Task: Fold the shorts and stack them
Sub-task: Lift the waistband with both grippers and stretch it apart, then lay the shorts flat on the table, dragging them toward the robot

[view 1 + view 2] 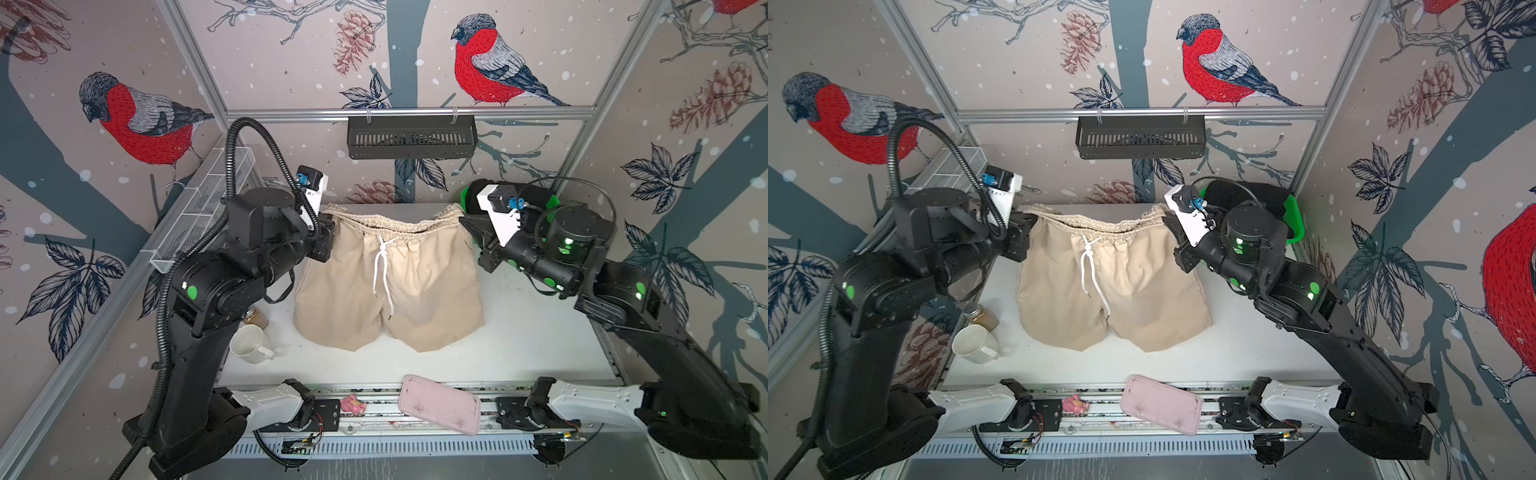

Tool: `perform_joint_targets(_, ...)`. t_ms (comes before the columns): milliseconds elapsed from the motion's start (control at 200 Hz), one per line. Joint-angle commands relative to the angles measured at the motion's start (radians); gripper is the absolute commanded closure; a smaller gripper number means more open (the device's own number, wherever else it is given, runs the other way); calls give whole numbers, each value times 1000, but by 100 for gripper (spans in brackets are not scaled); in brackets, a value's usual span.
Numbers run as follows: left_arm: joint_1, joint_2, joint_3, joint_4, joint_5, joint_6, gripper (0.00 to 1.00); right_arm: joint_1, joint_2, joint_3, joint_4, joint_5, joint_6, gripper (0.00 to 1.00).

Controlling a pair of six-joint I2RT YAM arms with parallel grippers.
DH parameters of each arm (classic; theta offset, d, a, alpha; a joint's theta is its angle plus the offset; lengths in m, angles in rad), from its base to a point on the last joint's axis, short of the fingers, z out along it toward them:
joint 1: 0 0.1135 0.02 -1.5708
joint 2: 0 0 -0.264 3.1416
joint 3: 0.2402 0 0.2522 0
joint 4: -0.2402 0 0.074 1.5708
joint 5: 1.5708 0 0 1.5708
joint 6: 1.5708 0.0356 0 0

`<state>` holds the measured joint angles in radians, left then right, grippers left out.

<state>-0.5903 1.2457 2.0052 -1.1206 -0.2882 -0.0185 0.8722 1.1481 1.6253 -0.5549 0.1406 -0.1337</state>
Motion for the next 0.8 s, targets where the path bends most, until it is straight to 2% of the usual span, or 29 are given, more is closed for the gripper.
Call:
perform_joint_targets(0,30,25,-60,109,-185,5,100,-131,24,-75,168,-14,-4,100)
perform_joint_targets(70,71,41,-82,171,-164,7,100,-211,47,-127,261,-57,-1,100)
perform_joint_targets(165,78,46,-51,215,-84,17,100,-212,58,-131,309,-86,-24,100)
perform_joint_targets(290,78,28,27,176,53,29,100,-197,31,-73,254,-164,-16,100)
perform_joint_targets(350,79,-5,15,169,112,37,100,-179,8,-46,207,-194,-14,100)
perform_joint_targets(495,79,-94,2,148,171,18,100,-92,-72,-7,142,-223,2,100)
perform_joint_targets(655,78,-121,122,51,294,16,100,24,-137,55,85,-218,19,100)
perform_joint_targets(795,78,-120,161,17,302,6,100,32,-178,62,46,-258,42,100)
